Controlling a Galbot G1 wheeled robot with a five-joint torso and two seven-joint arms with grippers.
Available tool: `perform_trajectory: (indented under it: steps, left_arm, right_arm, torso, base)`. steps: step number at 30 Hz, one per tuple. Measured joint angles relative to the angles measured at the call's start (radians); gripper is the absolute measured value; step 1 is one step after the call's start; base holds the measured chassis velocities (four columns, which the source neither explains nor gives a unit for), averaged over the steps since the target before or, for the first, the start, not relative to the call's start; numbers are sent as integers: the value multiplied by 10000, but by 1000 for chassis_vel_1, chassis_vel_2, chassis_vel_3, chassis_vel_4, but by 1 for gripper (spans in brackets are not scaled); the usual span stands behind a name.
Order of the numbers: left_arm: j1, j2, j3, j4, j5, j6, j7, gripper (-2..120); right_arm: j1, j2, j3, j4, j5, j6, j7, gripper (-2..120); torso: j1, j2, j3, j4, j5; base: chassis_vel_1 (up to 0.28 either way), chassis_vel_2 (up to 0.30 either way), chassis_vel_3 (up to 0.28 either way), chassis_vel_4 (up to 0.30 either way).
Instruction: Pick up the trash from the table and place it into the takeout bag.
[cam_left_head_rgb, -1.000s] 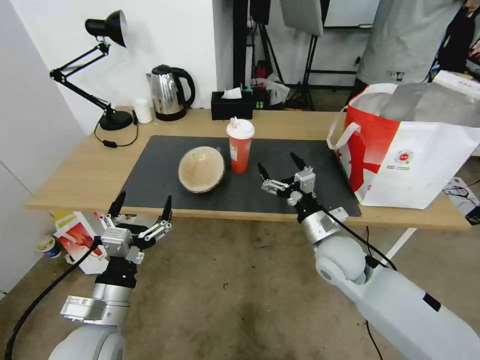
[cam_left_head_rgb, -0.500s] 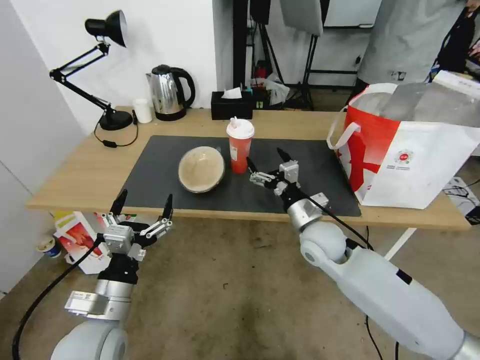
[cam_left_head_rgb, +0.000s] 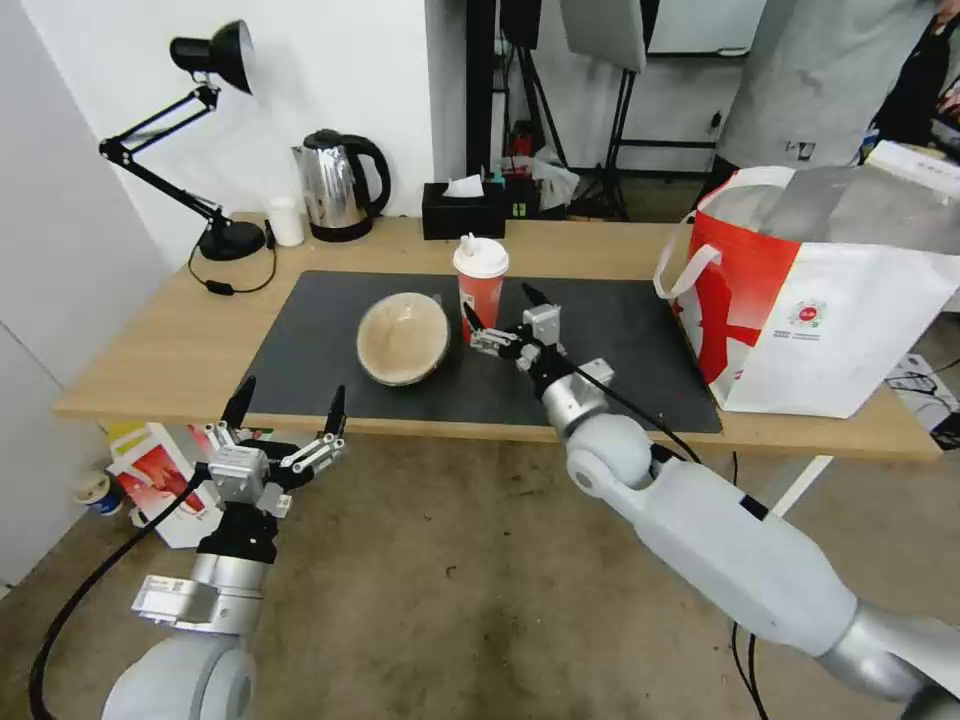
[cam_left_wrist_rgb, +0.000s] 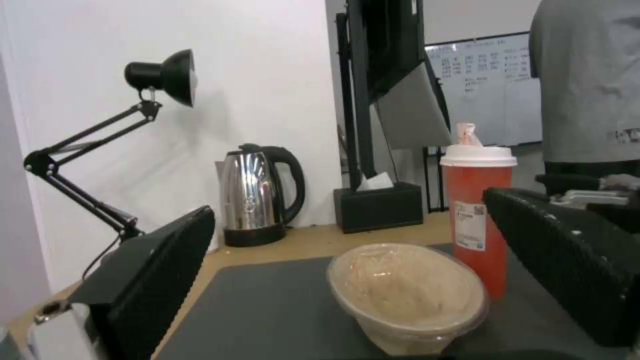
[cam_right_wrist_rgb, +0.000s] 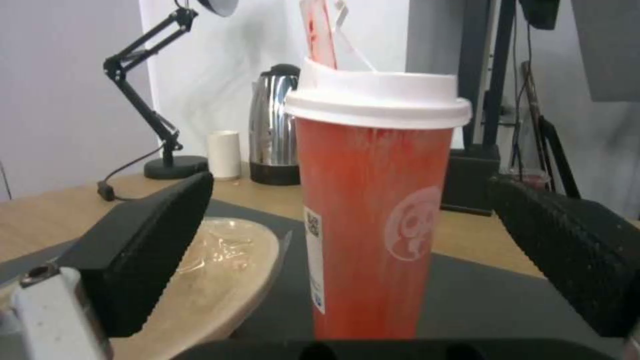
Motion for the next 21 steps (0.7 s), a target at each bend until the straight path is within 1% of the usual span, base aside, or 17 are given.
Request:
perform_trajectory:
  steps: [9,21]
  left_arm:
    - [-45,14,-5,58,-2,2,7,100]
    - [-79,33,-39,115,-40,-13,10,100]
  right_arm:
    - [425,392,-266,-725,87,0,-143,100]
    - [688,440,-267,-1285,130,0,-197,100]
  torso:
    - [0,0,0,1,0]
    - [0,0,0,0,1]
  base:
    - [0,0,0,0]
    - [0,0,0,0]
